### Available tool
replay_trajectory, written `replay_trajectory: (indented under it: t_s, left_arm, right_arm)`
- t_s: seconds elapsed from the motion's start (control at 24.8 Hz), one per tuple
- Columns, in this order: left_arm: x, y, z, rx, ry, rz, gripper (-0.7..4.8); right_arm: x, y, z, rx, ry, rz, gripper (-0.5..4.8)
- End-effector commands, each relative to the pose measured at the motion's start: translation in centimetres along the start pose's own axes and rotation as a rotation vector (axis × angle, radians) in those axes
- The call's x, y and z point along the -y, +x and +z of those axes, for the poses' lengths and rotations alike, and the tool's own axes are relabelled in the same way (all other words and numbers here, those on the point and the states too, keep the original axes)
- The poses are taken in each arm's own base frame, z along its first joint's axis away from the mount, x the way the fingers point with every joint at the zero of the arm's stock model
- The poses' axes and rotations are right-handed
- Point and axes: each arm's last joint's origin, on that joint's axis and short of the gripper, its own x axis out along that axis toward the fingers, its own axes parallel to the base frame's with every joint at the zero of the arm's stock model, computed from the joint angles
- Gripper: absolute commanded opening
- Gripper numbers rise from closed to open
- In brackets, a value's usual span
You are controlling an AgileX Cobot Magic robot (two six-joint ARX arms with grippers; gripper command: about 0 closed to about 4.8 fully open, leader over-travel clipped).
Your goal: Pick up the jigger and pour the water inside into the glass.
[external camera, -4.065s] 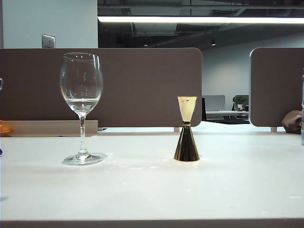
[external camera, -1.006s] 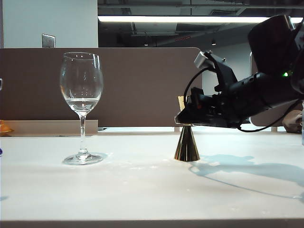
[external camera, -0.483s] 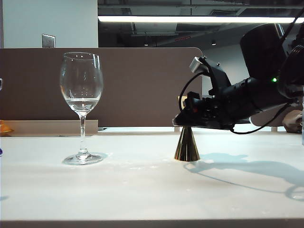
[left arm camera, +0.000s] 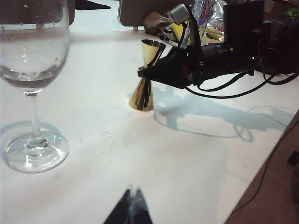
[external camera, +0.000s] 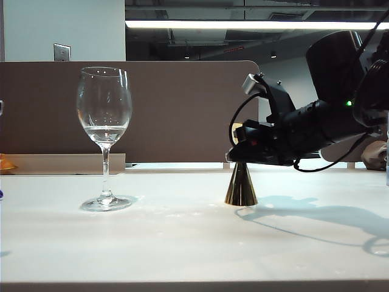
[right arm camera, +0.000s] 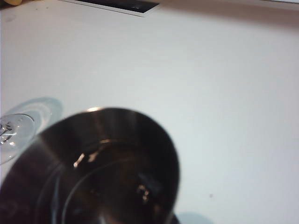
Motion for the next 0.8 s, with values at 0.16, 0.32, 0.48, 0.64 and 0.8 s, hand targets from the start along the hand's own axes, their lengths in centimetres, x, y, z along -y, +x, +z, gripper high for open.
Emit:
replay_trajectory:
  t_s: [0.16, 0.32, 0.48, 0.64, 0.8]
  left_arm:
    - [0.0, 0.0, 0.0, -0.003, 0.002, -0.003, -0.05]
    - [0.0, 0.0, 0.0, -0.003, 0.002, -0.003, -0.05]
    - [0.0, 0.0, 0.0, -0.003, 0.002, -0.003, -0.05]
    - [0.0, 0.0, 0.0, -0.003, 0.002, -0.003, -0.05]
    - [0.0, 0.0, 0.0, -0.003, 0.002, -0.003, -0.05]
  right_arm:
    - [0.0, 0.0, 0.3, 0.014, -0.004, -0.001, 1.29]
    - [0.0, 0.0, 0.2, 0.014, -0.004, -0.001, 0.84]
    - [0.0, 0.0, 0.2, 0.013, -0.004, -0.001, 0.83]
    - [-0.1, -0.1, 0.6, 0.024, -0.008, 0.000, 0.42]
    - [-0.2, -0.5, 1.3, 0.032, -0.027, -0.001, 0.17]
